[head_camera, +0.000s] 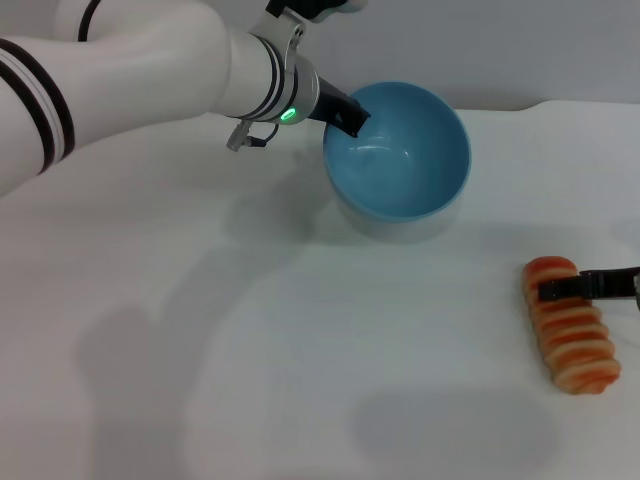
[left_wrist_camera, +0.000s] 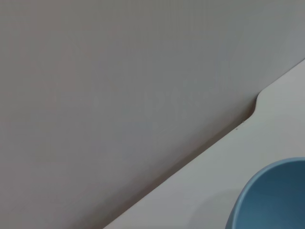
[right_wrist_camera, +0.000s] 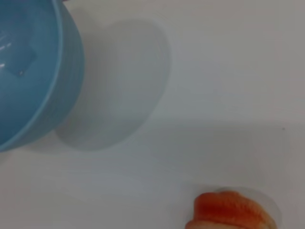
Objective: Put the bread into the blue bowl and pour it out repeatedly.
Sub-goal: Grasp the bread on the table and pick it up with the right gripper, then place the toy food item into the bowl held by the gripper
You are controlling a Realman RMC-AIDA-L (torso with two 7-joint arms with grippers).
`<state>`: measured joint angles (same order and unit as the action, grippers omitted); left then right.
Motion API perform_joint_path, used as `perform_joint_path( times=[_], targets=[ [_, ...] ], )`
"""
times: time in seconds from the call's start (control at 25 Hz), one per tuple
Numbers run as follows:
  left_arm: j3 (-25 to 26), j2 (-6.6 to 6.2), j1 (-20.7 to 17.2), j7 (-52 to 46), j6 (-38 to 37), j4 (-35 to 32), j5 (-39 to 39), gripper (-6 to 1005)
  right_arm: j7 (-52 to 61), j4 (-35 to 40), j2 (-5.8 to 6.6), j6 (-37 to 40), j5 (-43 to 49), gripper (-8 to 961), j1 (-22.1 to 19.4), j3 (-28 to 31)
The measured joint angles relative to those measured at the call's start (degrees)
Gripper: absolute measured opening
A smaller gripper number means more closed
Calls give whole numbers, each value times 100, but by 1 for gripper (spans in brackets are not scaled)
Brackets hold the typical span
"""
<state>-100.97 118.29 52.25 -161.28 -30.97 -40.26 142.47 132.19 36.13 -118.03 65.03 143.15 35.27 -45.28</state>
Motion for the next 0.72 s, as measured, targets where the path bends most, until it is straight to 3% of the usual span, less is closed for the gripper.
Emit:
perform_joint_path(
  times=[0.2, 0.52, 0.72],
  targets=[
    [0, -1, 1, 0, 3, -1, 1, -2, 85, 147, 41, 162, 14, 560, -8, -16],
    [-2, 13, -25, 0, 12, -4, -13, -1, -24, 620, -3, 437, -17, 495, -76, -77],
    [-67, 21, -32, 0, -54, -3, -43, -1, -232, 1292, -16, 940, -405, 443, -150, -82]
  ],
)
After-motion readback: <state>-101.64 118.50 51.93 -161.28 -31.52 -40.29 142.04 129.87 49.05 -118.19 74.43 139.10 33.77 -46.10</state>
